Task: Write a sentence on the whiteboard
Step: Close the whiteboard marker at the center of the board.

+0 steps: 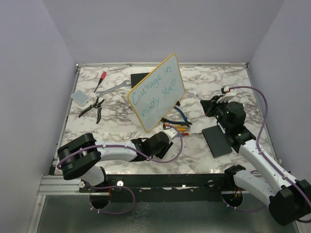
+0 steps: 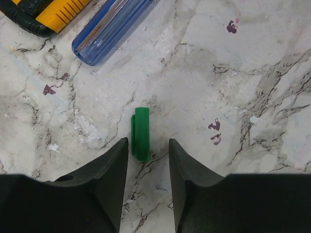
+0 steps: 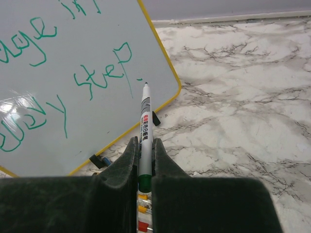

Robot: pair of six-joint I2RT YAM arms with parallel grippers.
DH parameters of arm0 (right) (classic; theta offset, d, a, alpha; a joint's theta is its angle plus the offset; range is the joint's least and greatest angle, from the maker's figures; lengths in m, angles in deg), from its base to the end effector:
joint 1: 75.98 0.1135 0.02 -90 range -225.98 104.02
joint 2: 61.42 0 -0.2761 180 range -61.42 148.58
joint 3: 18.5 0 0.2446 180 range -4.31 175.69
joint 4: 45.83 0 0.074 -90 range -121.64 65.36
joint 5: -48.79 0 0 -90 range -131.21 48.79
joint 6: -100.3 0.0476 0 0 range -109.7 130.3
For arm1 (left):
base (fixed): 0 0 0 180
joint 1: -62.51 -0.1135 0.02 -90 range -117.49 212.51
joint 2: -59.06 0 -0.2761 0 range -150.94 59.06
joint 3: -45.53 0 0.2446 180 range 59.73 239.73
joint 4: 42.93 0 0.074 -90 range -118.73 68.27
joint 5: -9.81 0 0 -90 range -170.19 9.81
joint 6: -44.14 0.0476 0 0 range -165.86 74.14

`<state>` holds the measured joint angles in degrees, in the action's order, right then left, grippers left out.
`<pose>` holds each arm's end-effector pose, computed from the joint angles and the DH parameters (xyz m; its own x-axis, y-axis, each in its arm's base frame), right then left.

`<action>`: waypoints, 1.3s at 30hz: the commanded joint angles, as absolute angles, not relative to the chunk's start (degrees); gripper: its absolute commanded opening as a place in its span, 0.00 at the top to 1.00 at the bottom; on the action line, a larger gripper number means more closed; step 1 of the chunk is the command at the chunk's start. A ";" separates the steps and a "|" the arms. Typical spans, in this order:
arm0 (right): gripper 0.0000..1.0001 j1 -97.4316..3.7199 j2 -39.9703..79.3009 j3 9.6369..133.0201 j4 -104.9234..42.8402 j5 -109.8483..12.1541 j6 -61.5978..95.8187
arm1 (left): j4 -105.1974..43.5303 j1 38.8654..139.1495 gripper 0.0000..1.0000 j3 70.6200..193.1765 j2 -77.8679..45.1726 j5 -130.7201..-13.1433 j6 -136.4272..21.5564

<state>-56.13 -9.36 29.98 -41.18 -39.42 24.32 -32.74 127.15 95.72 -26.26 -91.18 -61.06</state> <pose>0.2024 0.0715 0.2986 -0.2058 0.1831 -0.9613 -0.2685 0.9341 0.2354 0.1292 -0.2513 0.1621 -0.5114 0.4781 -0.7141 0.7208 0.6911 -0.0535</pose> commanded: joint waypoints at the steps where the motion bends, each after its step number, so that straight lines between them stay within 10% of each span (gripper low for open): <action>1: 0.99 -56.23 -10.09 29.40 -39.83 -40.19 24.86 | -32.83 127.55 0.63 96.84 -27.24 -91.76 -61.44; 18: 0.99 -56.21 -12.26 30.46 -37.34 -39.84 24.63 | -31.24 127.51 0.99 96.09 -25.06 -91.61 -62.01; 39: 0.99 -56.38 -12.34 45.50 -13.76 -62.38 26.87 | -12.76 122.11 1.00 104.49 2.51 -84.66 -43.10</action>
